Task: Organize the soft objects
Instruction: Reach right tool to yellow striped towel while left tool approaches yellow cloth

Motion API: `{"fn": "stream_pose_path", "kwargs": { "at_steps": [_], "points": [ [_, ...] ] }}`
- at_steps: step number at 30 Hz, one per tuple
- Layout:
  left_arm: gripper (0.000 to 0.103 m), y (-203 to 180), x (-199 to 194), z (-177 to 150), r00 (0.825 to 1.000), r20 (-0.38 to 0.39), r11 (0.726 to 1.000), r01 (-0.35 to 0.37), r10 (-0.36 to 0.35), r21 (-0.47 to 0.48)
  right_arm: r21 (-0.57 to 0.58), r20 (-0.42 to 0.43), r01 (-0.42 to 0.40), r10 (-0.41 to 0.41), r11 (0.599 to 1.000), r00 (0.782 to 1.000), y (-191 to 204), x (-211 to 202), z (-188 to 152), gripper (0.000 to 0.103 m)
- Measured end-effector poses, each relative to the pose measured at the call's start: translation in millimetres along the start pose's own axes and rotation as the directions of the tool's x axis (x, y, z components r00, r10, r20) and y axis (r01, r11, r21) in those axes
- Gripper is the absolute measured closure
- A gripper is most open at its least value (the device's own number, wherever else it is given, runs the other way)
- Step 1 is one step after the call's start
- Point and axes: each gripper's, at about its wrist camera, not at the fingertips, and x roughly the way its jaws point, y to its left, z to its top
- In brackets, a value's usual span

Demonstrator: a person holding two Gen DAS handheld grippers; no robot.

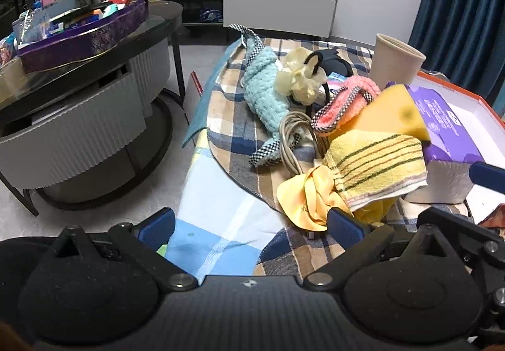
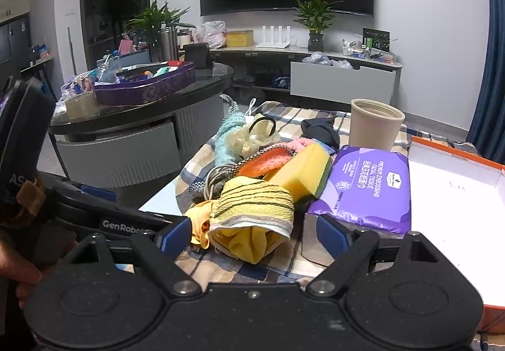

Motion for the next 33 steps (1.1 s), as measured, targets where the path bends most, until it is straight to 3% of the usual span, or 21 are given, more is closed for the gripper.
{"fn": "stream_pose_path", "kwargs": {
  "at_steps": [7, 33],
  "points": [
    [0.0, 9.0, 2.0, -1.4, 1.0, -0.006, 0.999, 0.013, -0.013, -0.031, -0.002, 0.008, -0.008, 0.008, 1.0, 1.0, 0.2, 0.3, 0.0, 0.002],
    [0.0, 3.2, 4.4, -4.0, 1.0, -0.001, 1.0, 0.021, -0.021, -0.001, -0.013, -0.005, -0.032, 0.032, 0.999, 0.999, 1.2, 8.6, -0.4, 0.002]
  ]
}}
